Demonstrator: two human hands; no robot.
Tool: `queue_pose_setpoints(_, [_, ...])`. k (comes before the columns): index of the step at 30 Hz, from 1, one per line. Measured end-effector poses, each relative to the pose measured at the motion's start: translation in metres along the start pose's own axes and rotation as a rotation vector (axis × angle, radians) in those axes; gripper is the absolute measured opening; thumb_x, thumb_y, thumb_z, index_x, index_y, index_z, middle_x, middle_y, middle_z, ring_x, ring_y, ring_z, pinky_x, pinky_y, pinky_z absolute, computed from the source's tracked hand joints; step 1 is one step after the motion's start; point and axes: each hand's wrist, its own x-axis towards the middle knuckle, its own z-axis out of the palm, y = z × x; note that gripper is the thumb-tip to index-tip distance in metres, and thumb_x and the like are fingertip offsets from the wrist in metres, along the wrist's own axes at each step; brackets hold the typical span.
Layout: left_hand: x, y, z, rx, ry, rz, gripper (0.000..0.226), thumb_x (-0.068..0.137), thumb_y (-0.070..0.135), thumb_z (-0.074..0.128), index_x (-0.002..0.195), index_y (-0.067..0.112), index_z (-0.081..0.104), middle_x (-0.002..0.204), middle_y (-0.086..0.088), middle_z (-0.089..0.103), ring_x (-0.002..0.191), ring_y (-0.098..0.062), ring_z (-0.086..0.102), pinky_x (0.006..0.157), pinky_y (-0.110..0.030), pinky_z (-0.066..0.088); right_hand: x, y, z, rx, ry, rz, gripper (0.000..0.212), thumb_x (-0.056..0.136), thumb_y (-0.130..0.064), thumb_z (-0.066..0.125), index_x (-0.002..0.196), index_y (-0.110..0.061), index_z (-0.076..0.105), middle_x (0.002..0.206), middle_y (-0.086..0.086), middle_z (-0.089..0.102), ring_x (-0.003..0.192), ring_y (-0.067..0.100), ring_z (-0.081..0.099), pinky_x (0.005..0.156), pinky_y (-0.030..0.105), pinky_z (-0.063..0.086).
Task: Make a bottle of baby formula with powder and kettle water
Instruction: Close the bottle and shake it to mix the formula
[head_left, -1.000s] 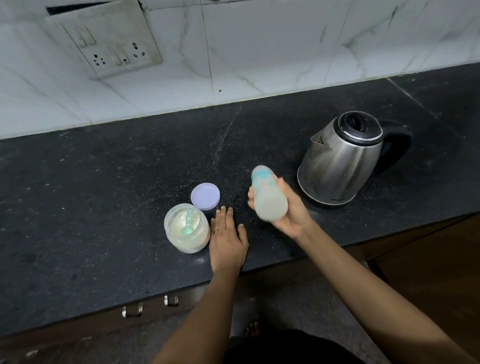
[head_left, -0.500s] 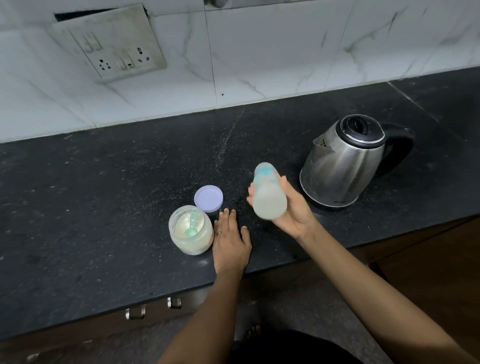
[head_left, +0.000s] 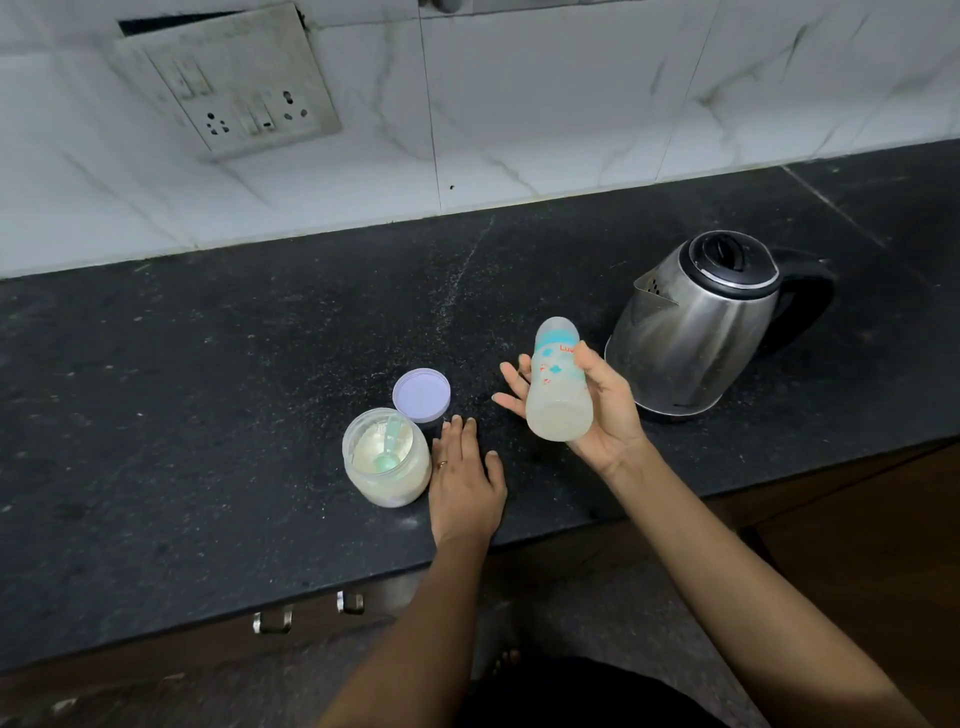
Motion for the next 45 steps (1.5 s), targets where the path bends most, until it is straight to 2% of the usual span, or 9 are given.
queue_pose_setpoints(3, [0.0, 0.0, 0.001, 0.006, 0.006, 0.004, 0.05, 0.095, 0.025, 0.045, 0.142, 0.009, 0.039, 0.151, -0.012, 0.035, 0.141, -0.025, 0.03, 0.118, -0.037, 0.019, -0.001, -0.008, -0.008, -0.09, -0.09, 0.049, 0.099, 0.061, -0.011, 0.081, 0.147, -0.007, 0.031, 0.133, 0.028, 0.052, 0.109, 0.043, 0.061, 0.086, 0.068, 0.046])
queue_pose_setpoints(7, [0.0, -0.001, 0.002, 0.002, 0.015, 0.009, 0.05, 0.094, 0.024, 0.046, 0.141, 0.008, 0.04, 0.15, -0.012, 0.037, 0.14, -0.025, 0.031, 0.118, -0.036, 0.018, -0.008, -0.018, -0.01, -0.277, -0.304, 0.049, 0.093, 0.074, -0.006, 0.073, 0.148, -0.022, 0.019, 0.128, 0.023, 0.054, 0.104, 0.039, 0.061, 0.089, 0.067, 0.044])
queue_pose_setpoints(11, [0.0, -0.001, 0.002, -0.004, 0.014, 0.013, 0.049, 0.095, 0.024, 0.045, 0.141, 0.008, 0.04, 0.15, -0.012, 0.036, 0.141, -0.024, 0.03, 0.118, -0.036, 0.017, 0.0, -0.017, -0.013, -0.144, -0.147, -0.021, 0.115, 0.058, -0.014, 0.09, 0.151, -0.014, 0.022, 0.118, 0.022, 0.06, 0.102, 0.036, 0.065, 0.076, 0.062, 0.052])
queue_pose_setpoints(18, [0.0, -0.002, 0.003, 0.002, 0.034, 0.016, 0.053, 0.092, 0.03, 0.036, 0.14, 0.007, 0.042, 0.149, -0.012, 0.039, 0.14, -0.025, 0.032, 0.117, -0.034, 0.014, 0.001, -0.009, -0.017, -0.082, -0.162, -0.033, 0.119, 0.06, -0.013, 0.089, 0.153, -0.011, 0.015, 0.117, 0.022, 0.06, 0.099, 0.035, 0.066, 0.079, 0.057, 0.054])
queue_pose_setpoints(23, [0.0, -0.002, 0.003, -0.001, 0.044, 0.022, 0.058, 0.09, 0.034, 0.029, 0.139, 0.007, 0.043, 0.148, -0.013, 0.04, 0.139, -0.025, 0.034, 0.116, -0.033, 0.013, 0.0, -0.005, -0.016, -0.244, -0.261, -0.019, 0.1, 0.073, -0.01, 0.079, 0.15, -0.021, 0.016, 0.125, 0.023, 0.055, 0.105, 0.04, 0.06, 0.088, 0.061, 0.048])
queue_pose_setpoints(33, [0.0, -0.002, 0.002, 0.008, 0.017, 0.012, 0.056, 0.092, 0.033, 0.031, 0.141, 0.008, 0.04, 0.15, -0.011, 0.037, 0.141, -0.023, 0.03, 0.117, -0.031, 0.009, 0.009, -0.018, -0.017, -0.158, -0.15, -0.152, 0.113, 0.062, -0.013, 0.089, 0.152, -0.013, 0.02, 0.121, 0.02, 0.061, 0.109, 0.036, 0.062, 0.086, 0.057, 0.051])
queue_pose_setpoints(38, [0.0, -0.001, 0.002, 0.006, 0.016, 0.013, 0.054, 0.092, 0.031, 0.035, 0.141, 0.009, 0.04, 0.151, -0.011, 0.036, 0.141, -0.024, 0.03, 0.117, -0.032, 0.011, 0.002, -0.025, -0.019, -0.301, -0.329, -0.073, 0.1, 0.075, -0.007, 0.077, 0.151, -0.023, 0.014, 0.13, 0.021, 0.052, 0.11, 0.04, 0.058, 0.097, 0.061, 0.042])
queue_pose_setpoints(41, [0.0, -0.002, 0.002, 0.011, 0.012, 0.009, 0.054, 0.092, 0.031, 0.035, 0.141, 0.008, 0.04, 0.15, -0.012, 0.037, 0.141, -0.023, 0.03, 0.118, -0.033, 0.013, 0.007, -0.019, -0.019, -0.168, -0.201, -0.129, 0.113, 0.065, -0.01, 0.086, 0.153, -0.015, 0.015, 0.124, 0.019, 0.059, 0.111, 0.039, 0.06, 0.095, 0.059, 0.046])
queue_pose_setpoints(45, [-0.001, -0.001, 0.001, 0.008, 0.021, 0.018, 0.054, 0.091, 0.03, 0.037, 0.14, 0.007, 0.042, 0.149, -0.013, 0.038, 0.14, -0.026, 0.032, 0.117, -0.034, 0.014, -0.002, -0.014, -0.039, -0.163, -0.3, -0.019, 0.101, 0.075, -0.002, 0.076, 0.151, -0.019, 0.011, 0.13, 0.022, 0.053, 0.109, 0.04, 0.058, 0.097, 0.059, 0.043])
